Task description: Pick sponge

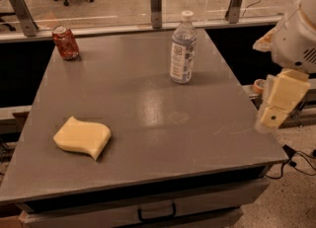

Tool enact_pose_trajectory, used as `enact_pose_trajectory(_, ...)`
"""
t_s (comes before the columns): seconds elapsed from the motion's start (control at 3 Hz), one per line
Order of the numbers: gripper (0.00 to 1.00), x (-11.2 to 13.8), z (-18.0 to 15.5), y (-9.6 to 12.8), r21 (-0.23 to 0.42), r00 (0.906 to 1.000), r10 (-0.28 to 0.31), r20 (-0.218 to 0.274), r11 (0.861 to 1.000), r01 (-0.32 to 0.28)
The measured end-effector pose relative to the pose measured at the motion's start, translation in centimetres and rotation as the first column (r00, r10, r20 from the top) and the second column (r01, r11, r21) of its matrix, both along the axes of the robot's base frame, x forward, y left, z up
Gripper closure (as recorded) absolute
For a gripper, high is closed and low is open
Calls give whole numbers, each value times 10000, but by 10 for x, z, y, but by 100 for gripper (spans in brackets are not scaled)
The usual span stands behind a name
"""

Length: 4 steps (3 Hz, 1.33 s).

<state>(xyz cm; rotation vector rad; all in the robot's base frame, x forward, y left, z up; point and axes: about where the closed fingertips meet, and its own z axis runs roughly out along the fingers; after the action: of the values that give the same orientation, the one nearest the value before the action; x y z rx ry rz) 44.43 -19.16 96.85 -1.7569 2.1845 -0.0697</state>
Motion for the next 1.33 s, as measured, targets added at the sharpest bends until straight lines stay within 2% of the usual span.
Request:
enact_pose_trajectory(0.33, 0, 9, -27, 68, 490, 9936, 1115, -156, 9927, -1106)
enact_pose_trajectory(0.67, 0, 20, -49, 171, 1377, 9737, 2277, 118, 9641, -2272)
enact_pose_trajectory(1.0, 0, 20, -49, 171, 1373, 9736, 2279, 113, 9641, -2273)
enact_pose_trajectory(1.33, 0, 29, -56, 182, 1991, 9679, 2514, 45, 9483, -2472)
